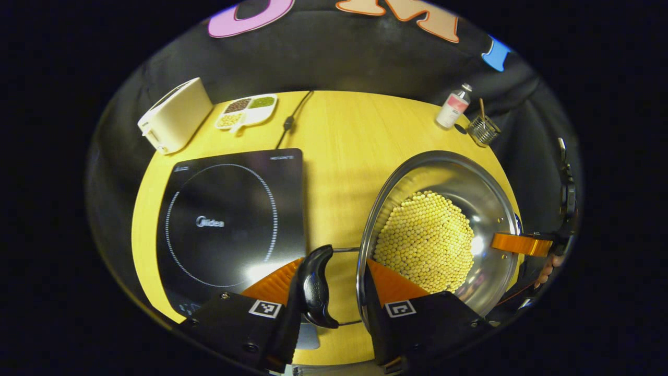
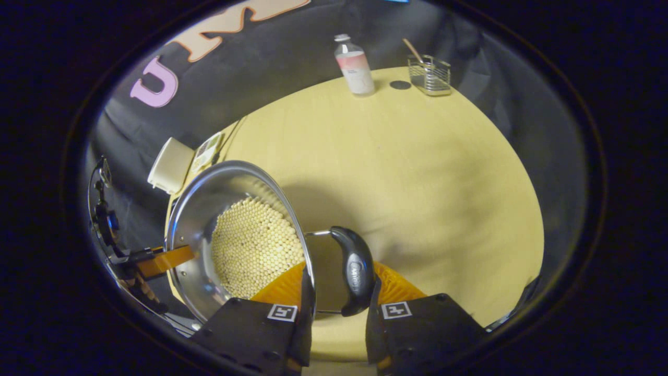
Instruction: First push the handle of the pot to place it horizontally, then grasp the pot with both hands and set it on the induction cooktop.
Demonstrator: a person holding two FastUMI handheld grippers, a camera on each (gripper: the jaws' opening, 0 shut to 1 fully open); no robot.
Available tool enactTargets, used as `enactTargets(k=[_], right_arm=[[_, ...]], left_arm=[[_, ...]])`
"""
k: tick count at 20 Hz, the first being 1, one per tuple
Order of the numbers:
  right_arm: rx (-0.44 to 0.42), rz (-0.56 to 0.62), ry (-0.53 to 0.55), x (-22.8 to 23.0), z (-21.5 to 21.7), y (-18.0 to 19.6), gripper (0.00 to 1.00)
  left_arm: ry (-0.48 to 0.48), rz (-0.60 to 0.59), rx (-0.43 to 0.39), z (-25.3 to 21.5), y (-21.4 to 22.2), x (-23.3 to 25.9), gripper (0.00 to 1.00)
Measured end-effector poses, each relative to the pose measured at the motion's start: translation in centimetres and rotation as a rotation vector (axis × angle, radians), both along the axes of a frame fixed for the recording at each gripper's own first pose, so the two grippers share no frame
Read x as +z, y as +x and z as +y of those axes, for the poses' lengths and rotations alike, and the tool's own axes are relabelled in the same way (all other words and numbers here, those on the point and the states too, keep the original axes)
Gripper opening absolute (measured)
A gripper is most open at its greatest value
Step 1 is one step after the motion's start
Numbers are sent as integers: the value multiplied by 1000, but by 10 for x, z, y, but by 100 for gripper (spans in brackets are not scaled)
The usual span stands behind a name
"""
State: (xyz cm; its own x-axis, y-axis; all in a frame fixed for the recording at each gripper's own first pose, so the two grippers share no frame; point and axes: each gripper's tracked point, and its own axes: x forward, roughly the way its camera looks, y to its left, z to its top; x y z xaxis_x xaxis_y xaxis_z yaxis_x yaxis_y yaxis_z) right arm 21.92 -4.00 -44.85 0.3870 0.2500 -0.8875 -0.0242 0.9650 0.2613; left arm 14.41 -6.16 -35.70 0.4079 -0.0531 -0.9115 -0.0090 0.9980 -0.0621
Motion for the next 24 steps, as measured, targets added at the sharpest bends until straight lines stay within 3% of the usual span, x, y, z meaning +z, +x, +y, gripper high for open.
enactTargets(k=[1, 3, 4, 5, 6, 8, 9, 14, 24], right_arm=[[5, 2, 10, 1, -2, 0, 36], [7, 3, 15, 2, -7, -1, 36], [7, -2, 9, 5, -10, 1, 44], [6, -6, 2, 5, -9, 1, 44], [1, -7, -5, 5, -10, 2, 36], [-14, -17, -24, 4, -4, -1, 36], [-23, -24, -38, 7, -4, -4, 43], [-66, -23, -99, 13, -3, -9, 43], [-72, 2, -118, 20, -3, -12, 44]], left_arm=[[11, -3, 4, 10, -1, 4, 57], [24, -11, 4, 31, 0, 11, 58], [22, -17, -3, 40, 2, 13, 58], [18, -23, -11, 48, 4, 14, 57], [11, -27, -17, 58, 5, 14, 57], [-10, -34, -28, 78, 10, 10, 58], [-24, -31, -35, 89, 12, 6, 57], [-76, -18, -83, 140, 24, -11, 57], [-52, -129, -143, 234, 50, -5, 57]])
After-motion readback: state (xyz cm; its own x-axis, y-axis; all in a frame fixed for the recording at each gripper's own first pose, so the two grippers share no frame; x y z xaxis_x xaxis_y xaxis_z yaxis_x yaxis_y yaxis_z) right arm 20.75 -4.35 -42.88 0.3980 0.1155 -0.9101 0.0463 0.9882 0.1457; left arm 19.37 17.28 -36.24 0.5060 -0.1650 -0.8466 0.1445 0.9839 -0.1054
